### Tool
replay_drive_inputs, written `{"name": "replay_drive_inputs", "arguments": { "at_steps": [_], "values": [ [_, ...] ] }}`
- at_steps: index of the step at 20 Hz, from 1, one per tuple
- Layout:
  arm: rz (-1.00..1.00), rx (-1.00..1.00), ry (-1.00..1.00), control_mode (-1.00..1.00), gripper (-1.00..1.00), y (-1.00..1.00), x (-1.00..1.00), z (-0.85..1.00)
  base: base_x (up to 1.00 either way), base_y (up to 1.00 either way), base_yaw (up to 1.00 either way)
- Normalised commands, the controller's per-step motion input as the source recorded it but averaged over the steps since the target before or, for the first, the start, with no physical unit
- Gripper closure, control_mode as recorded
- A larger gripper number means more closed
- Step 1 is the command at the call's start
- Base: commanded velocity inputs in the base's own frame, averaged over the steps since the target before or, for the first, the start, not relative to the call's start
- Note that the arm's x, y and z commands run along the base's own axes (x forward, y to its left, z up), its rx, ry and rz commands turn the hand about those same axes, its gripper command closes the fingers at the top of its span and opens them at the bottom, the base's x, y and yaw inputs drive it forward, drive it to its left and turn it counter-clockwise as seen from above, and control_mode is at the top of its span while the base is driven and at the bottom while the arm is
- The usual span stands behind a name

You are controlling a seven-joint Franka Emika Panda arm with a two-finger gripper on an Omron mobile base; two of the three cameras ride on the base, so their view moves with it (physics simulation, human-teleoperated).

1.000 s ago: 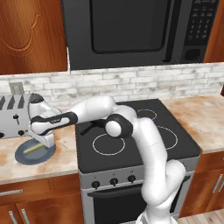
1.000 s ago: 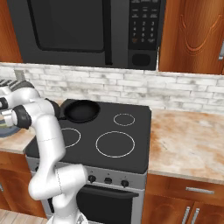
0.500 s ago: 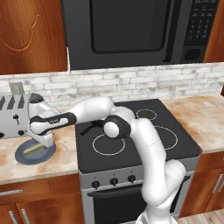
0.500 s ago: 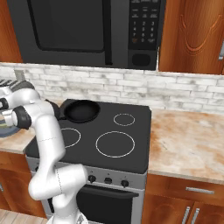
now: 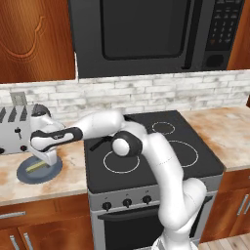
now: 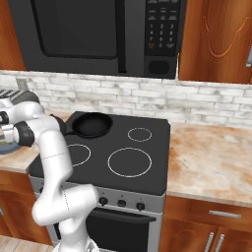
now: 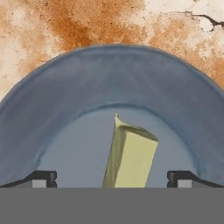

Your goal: Pick up the butter stick and place it in the pan. Then turn on the burner for the pan.

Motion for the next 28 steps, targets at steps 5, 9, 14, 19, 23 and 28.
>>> {"name": "replay_drive_inputs", "arguments": {
  "at_steps": [5, 9, 14, 19, 23, 28],
  "values": [
    [0.00, 0.00, 0.05, -1.00, -1.00, 0.00, 0.00, -0.10, 0.00, 0.00, 0.00],
    [0.00, 0.00, 0.06, -1.00, -1.00, 0.00, 0.00, -0.12, 0.00, 0.00, 0.00],
    [0.00, 0.00, 0.03, -1.00, 1.00, 0.00, 0.00, -0.16, 0.00, 0.00, 0.00],
    [0.00, 0.00, 0.01, -1.00, 1.00, 0.00, 0.00, -0.01, 0.00, 0.00, 0.00],
    [0.00, 0.00, 0.00, -1.00, 1.00, 0.00, 0.00, 0.00, 0.00, 0.00, 0.00],
    [0.01, 0.00, -0.03, -1.00, 1.00, 0.00, -0.02, 0.02, 0.00, 0.00, 0.00]
  ]
}}
